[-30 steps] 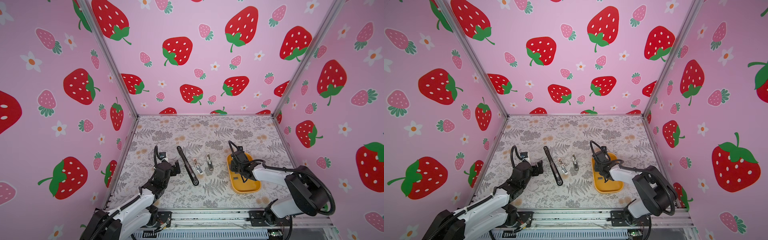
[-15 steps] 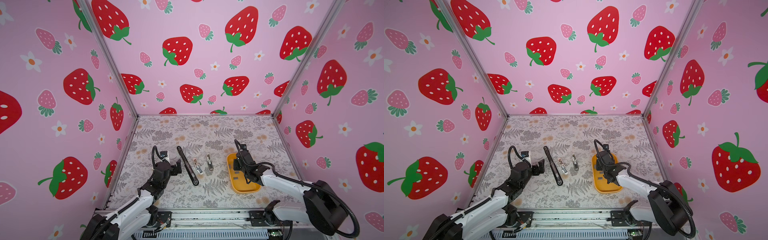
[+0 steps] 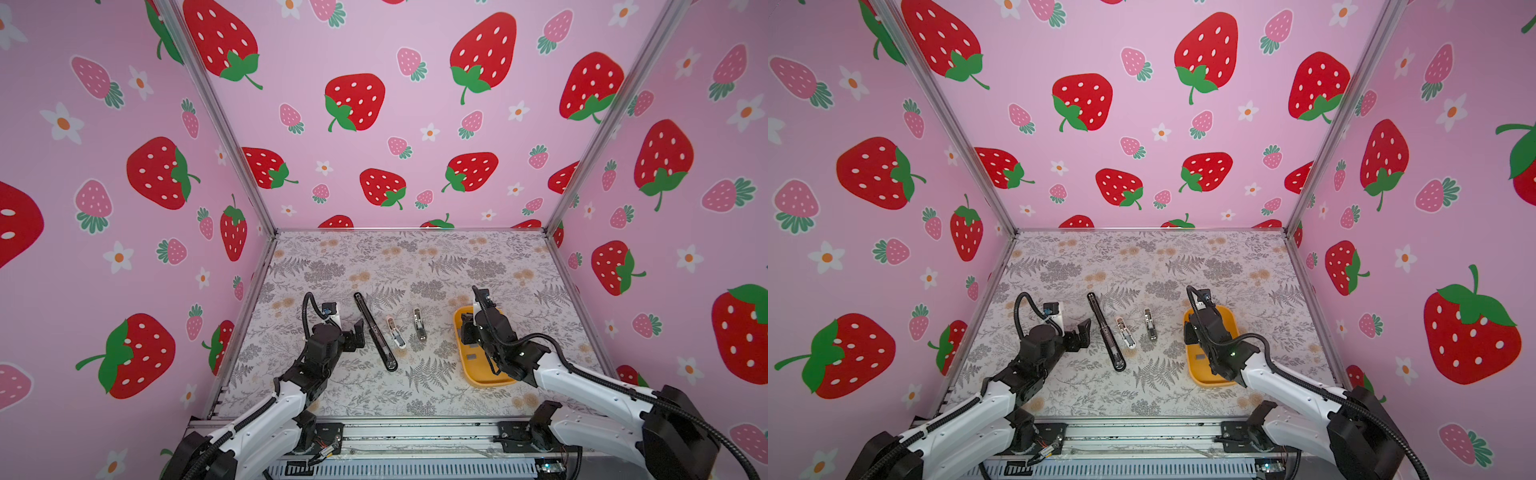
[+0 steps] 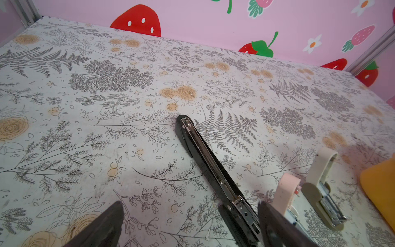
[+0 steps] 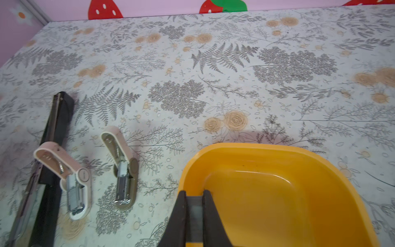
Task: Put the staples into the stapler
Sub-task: 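Lift the strip from the tray and carry it over the pink stapler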
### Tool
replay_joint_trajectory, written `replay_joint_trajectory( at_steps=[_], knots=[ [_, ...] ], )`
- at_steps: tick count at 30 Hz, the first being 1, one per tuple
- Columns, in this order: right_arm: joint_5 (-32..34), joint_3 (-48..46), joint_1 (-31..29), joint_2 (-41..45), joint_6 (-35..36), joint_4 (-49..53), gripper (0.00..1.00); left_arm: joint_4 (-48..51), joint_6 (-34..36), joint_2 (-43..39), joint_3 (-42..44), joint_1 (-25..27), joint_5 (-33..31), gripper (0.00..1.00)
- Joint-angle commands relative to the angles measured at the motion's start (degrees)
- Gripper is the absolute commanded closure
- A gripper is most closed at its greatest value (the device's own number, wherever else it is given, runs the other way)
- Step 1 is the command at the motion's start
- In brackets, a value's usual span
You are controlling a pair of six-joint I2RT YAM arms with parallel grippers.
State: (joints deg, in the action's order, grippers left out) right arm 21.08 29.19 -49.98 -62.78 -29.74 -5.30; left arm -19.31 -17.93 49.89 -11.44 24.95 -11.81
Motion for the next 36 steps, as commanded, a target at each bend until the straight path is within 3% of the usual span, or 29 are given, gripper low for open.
replay_joint_trajectory(
  at_steps=[1, 13, 20, 36],
  knots=[
    [1.65, 3.01, -3.69, -2.19, 1.78, -4.11, 0.91, -2.66, 1.59, -1.77, 1.06, -0.18, 3.72, 0.01],
    [4.77, 9.38, -11.12, -17.5, 3.42, -11.27, 0.91, -3.73, 2.62, -2.43, 1.78, -0.16, 9.16, 0.01],
    [5.03, 11.58, -11.64, -22.9, 2.87, -12.67, 0.92, -1.64, 1.4, -3.39, 1.73, -0.16, 6.86, 0.01],
    [7.23, 9.4, -11.99, -25.8, -0.59, -16.54, 0.94, 0.48, 0.18, -4.54, 1.64, -0.16, 4.48, 0.01]
  ],
)
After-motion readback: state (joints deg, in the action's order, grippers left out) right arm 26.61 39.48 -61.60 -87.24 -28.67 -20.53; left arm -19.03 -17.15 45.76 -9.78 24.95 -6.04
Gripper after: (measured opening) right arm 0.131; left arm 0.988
